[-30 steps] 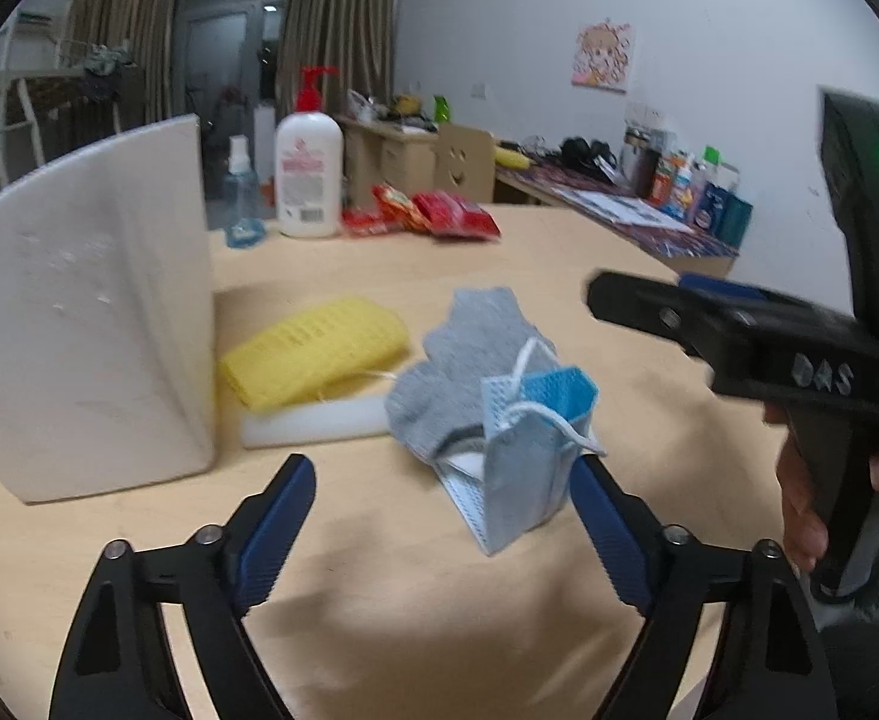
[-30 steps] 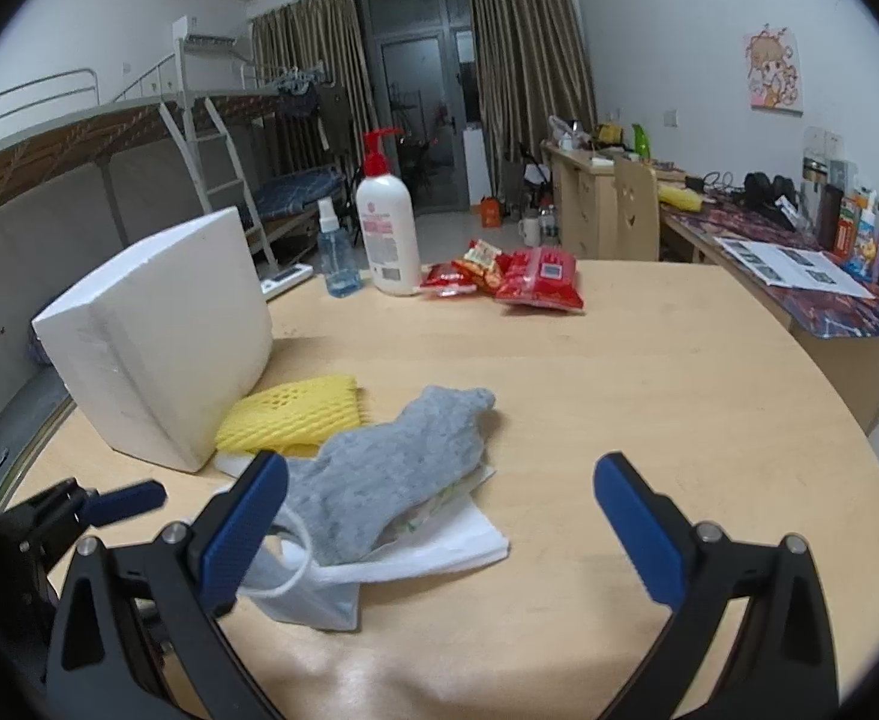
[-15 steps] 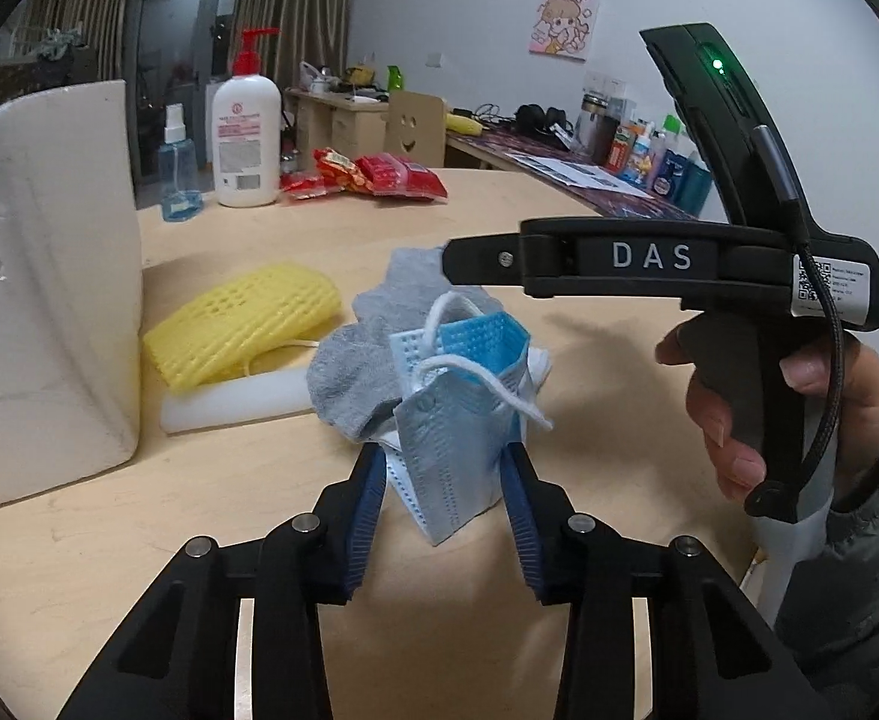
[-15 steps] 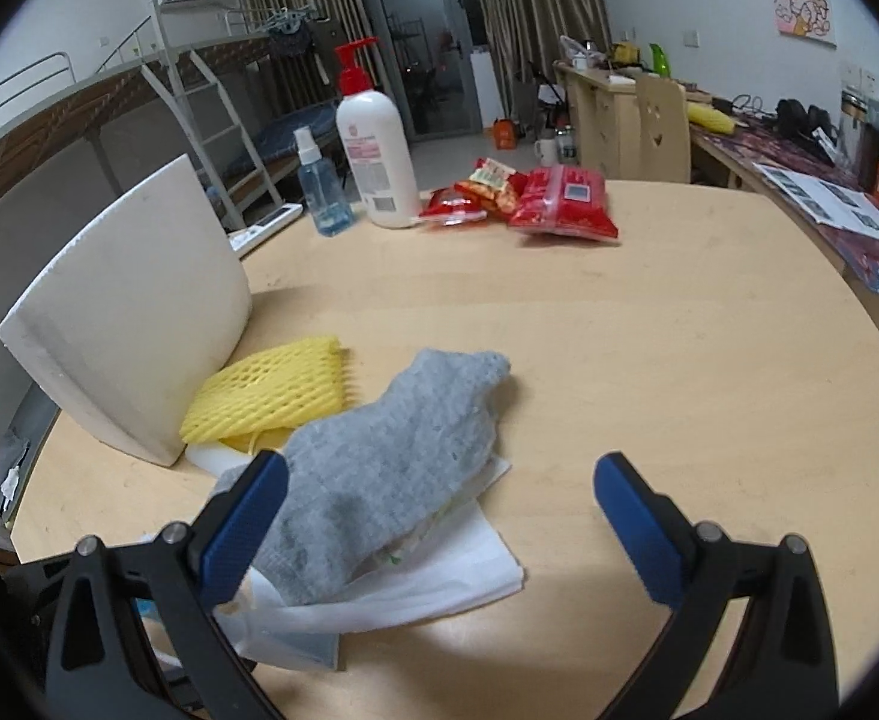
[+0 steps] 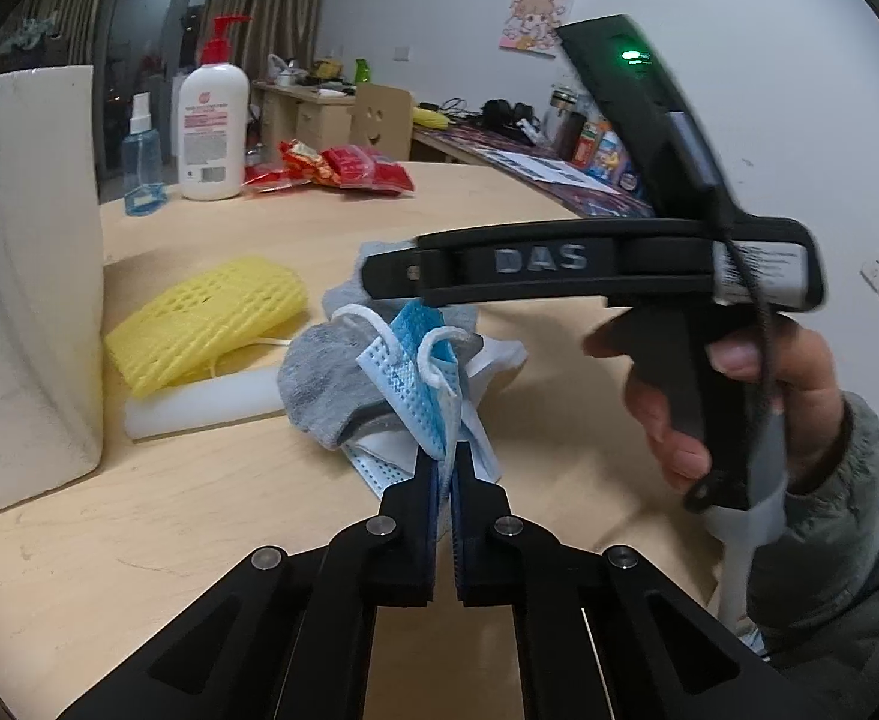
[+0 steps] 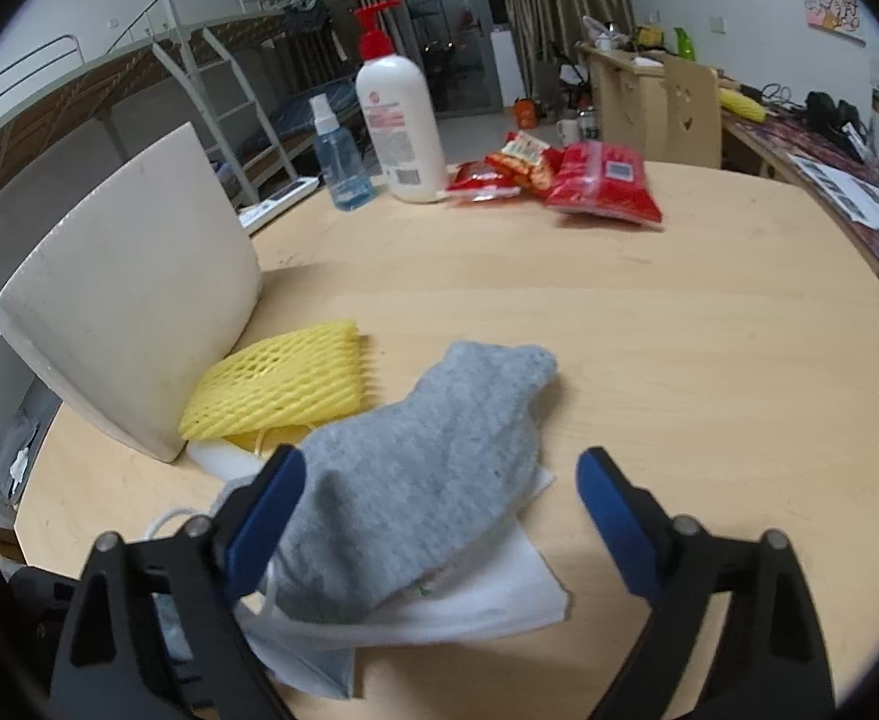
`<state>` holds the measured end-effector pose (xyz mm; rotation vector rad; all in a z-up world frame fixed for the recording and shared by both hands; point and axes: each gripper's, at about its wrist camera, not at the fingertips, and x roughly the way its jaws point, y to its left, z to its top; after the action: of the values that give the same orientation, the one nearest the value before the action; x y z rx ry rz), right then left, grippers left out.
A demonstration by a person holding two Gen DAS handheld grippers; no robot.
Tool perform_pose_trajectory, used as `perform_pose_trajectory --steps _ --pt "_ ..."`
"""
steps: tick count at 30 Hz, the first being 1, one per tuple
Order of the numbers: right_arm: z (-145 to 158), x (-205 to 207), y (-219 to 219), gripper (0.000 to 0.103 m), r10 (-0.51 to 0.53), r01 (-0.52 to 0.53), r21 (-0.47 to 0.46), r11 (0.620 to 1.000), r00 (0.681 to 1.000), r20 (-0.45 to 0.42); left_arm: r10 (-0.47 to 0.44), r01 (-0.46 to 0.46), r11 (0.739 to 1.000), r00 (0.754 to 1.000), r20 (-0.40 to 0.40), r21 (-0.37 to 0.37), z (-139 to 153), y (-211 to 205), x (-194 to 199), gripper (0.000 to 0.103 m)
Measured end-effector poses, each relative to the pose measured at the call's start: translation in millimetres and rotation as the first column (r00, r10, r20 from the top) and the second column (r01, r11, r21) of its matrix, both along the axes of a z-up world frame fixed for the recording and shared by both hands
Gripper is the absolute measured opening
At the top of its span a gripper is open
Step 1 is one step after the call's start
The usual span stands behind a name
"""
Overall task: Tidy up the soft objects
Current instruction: 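Close the right tool on the grey sock, then lift the mask with the left tool while the right tool lifts the sock toward the foam box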
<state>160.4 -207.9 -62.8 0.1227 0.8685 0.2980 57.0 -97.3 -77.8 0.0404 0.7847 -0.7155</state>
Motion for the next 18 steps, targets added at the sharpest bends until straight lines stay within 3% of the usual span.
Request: perform_pose_trajectory --steps 5,11,15,18 --pt "-7 10 3 0.076 0.022 -0.021 0.025 0.999 0.999 -0.047 -0.033 0.032 0.999 0.999 -0.014 -0.019 -1 0 0 0.003" --pt "-12 11 4 0.042 0.028 -0.023 0.055 0.998 0.996 -0.088 -0.04 0.041 0.999 0.999 0.011 -0.011 0 0 -2 0.003" --pt "-7 6 2 0.014 0.012 -0.009 0.057 0.998 0.998 -0.065 -0.044 0.045 0.999 0.998 0.041 -0.01 2 0 -6 0.003" --pt "1 3 -4 0.009 -0.01 0.013 0.082 0.997 0.999 -0.034 -0.048 0.049 0.999 0.997 0.057 -0.012 5 1 -8 0.002"
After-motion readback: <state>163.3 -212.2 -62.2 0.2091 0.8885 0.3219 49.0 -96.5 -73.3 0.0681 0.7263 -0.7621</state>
